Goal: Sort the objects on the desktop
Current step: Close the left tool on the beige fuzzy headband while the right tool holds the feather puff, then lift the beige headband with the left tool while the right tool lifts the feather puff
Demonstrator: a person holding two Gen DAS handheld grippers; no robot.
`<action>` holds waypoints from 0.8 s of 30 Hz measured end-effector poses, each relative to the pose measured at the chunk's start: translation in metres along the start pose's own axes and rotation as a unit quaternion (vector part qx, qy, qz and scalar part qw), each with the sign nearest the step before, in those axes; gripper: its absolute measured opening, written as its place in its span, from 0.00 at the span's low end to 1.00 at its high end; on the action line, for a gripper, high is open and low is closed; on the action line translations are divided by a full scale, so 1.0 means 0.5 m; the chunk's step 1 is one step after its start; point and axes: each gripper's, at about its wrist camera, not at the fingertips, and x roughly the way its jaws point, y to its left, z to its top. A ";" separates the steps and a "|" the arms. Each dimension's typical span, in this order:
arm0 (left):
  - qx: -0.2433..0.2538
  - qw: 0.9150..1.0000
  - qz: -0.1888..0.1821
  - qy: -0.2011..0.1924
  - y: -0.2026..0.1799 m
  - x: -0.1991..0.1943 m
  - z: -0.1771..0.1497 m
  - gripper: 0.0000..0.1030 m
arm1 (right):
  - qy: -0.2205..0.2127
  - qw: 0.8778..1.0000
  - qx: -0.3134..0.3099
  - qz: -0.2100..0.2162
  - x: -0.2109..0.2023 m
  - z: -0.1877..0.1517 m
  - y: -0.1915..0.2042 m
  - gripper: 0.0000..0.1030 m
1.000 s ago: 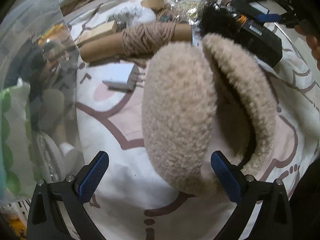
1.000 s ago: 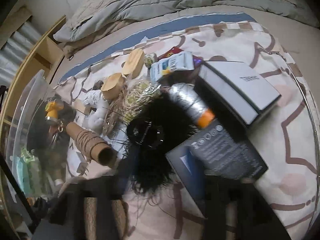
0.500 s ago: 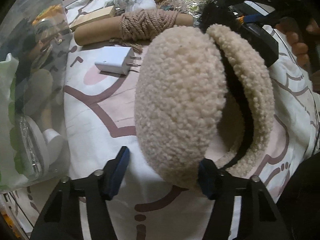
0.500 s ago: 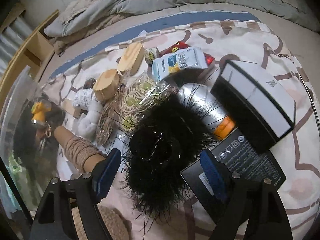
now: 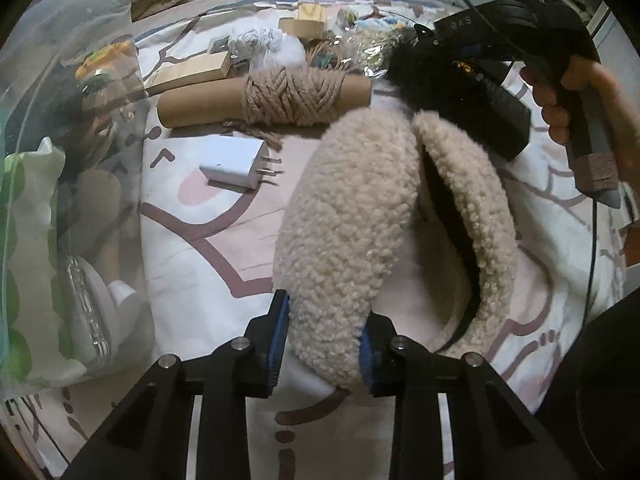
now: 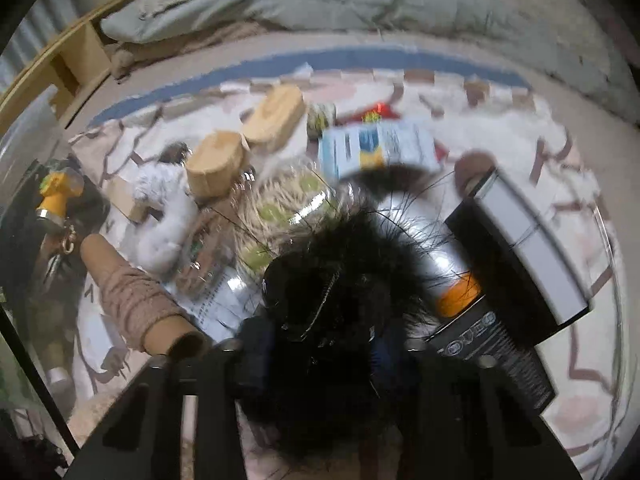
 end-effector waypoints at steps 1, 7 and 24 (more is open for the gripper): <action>-0.001 1.000 -0.008 -0.002 -0.004 -0.006 -0.002 0.29 | -0.003 1.000 0.004 0.009 -0.009 0.001 -0.005 0.25; -0.001 0.999 -0.053 -0.009 -0.003 -0.018 0.003 0.29 | -0.024 0.999 0.010 0.035 -0.090 -0.013 -0.037 0.23; 0.016 0.995 -0.103 0.006 -0.113 -0.008 0.030 0.29 | -0.032 0.995 0.040 0.085 -0.255 -0.132 -0.181 0.23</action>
